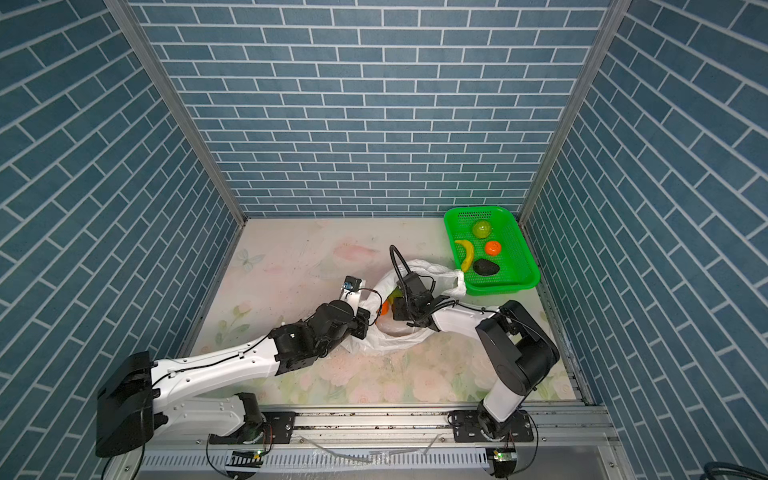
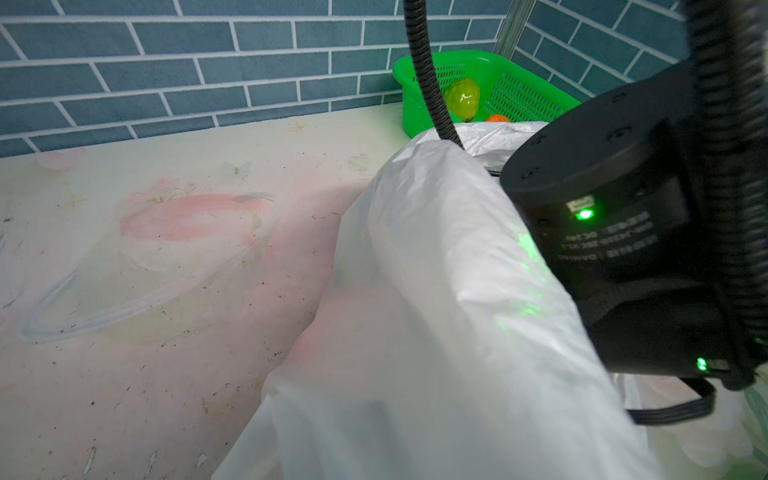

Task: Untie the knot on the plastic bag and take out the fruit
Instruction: 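Lift the papaya out of the bag over the green basket with the right gripper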

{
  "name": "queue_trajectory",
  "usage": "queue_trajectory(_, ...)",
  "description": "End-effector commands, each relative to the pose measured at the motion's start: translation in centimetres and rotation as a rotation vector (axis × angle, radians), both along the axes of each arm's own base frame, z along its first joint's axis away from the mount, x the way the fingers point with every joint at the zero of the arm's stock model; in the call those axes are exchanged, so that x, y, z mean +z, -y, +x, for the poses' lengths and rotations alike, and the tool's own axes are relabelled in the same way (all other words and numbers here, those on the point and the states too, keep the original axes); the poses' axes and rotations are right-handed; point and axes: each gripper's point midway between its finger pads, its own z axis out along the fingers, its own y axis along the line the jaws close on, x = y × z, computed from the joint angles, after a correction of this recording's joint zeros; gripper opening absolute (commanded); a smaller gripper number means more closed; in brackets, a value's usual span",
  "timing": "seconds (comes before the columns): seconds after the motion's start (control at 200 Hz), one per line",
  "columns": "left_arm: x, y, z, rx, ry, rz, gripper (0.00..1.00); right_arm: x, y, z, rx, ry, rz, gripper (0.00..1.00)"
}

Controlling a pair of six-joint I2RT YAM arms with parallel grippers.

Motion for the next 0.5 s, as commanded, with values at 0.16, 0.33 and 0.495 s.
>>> queue_trajectory(0.16, 0.7, 0.6, 0.2, 0.001, 0.016, -0.017, 0.00, 1.4, 2.5, -5.5, 0.123, -0.078, -0.068, 0.42)
queue_trajectory(0.33, 0.7, 0.8, 0.6, 0.008, 0.020, -0.007, 0.00, 2.7, 3.4, -8.5, 0.212, -0.111, -0.088, 0.41)
queue_trajectory(0.495, 0.4, 1.1, 0.7, 0.010, 0.015, 0.003, 0.00, 4.7, 3.8, -10.2, 0.266, -0.103, -0.100, 0.41)
